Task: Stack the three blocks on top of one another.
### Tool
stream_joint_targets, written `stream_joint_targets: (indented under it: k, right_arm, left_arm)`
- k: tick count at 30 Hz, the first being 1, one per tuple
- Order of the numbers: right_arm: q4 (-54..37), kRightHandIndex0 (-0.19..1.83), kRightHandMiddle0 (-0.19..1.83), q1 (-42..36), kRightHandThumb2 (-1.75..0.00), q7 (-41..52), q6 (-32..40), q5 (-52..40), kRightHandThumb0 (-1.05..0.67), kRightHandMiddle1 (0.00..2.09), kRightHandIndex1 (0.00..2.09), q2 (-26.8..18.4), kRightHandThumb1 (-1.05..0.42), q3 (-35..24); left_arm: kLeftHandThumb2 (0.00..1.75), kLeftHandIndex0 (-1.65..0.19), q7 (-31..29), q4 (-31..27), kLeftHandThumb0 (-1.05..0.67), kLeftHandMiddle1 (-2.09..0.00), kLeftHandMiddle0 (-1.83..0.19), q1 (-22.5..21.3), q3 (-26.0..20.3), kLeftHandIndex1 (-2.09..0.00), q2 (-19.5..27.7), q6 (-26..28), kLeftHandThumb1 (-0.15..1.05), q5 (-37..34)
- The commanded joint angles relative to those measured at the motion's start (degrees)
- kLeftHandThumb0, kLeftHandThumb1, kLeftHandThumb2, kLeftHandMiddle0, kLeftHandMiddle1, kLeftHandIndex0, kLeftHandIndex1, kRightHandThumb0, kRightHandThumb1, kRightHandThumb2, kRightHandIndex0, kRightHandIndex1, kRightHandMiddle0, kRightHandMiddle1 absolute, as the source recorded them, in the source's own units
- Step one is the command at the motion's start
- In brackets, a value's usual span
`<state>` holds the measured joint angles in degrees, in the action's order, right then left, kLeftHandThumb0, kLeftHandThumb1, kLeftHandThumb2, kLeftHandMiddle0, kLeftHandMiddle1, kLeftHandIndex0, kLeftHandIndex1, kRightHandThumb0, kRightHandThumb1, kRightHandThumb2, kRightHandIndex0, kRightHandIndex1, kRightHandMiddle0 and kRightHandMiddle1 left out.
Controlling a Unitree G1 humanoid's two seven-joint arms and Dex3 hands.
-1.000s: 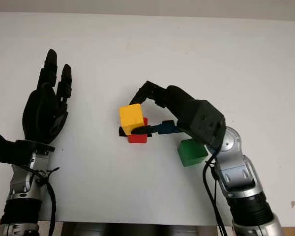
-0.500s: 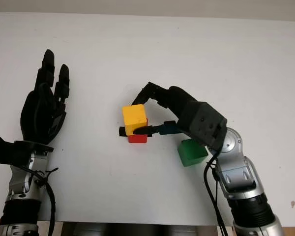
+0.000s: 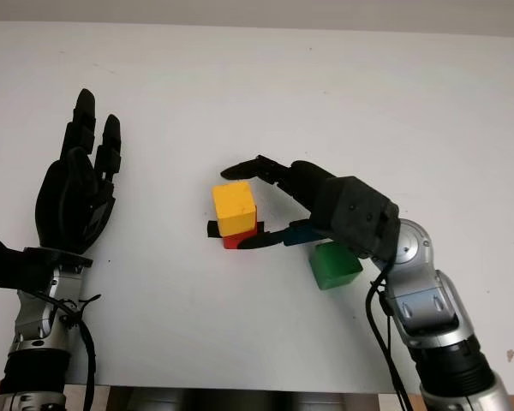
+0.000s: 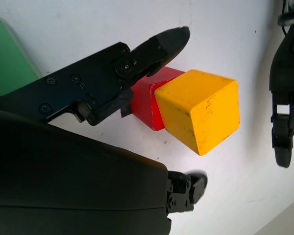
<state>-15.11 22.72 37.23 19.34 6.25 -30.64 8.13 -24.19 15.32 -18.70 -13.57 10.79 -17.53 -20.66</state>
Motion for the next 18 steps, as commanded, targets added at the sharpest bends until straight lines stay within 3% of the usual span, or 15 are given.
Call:
stream_joint_targets:
  k: [1, 8, 14, 18]
  right_arm:
    - [-2.8, -0.19, -0.19, 0.5, -0.05, 1.1, -0.2, -0.8, -0.79, 0.01, 0.0, -1.8, -0.76, -1.1]
    - [-7.4, -0.19, -0.19, -1.4, -0.05, 0.5, -2.3, -3.2, -0.81, 0.0, 0.0, -3.9, -0.74, -6.8]
    - [-12.9, -0.19, -0.19, -2.0, -0.06, 1.7, 0.6, -4.6, -0.84, 0.0, 0.0, -9.4, -0.76, -13.6]
    - [-18.2, -0.19, -0.03, -5.7, -0.04, 2.0, 2.3, -2.1, -0.75, 0.08, 0.0, -14.9, -0.73, -19.0]
  left_arm:
    - [0.57, 0.19, -0.5, -1.0, -0.84, 0.0, 0.19, 0.9, -0.3, 0.0, 0.6, 0.0, 1.05, -0.2]
    - [0.58, 0.19, -0.4, -0.7, -0.83, 0.0, 0.19, 0.8, -0.1, 0.0, 0.5, -0.6, 1.05, 0.4]
    - [0.59, 0.19, -0.4, -0.4, -0.83, 0.0, 0.19, 0.6, -0.2, 0.0, 0.4, -0.8, 1.05, 0.2]
    - [0.58, 0.19, -0.3, -0.5, -0.83, 0.0, 0.19, 0.5, -0.2, 0.0, 0.2, -0.6, 1.05, 0.1]
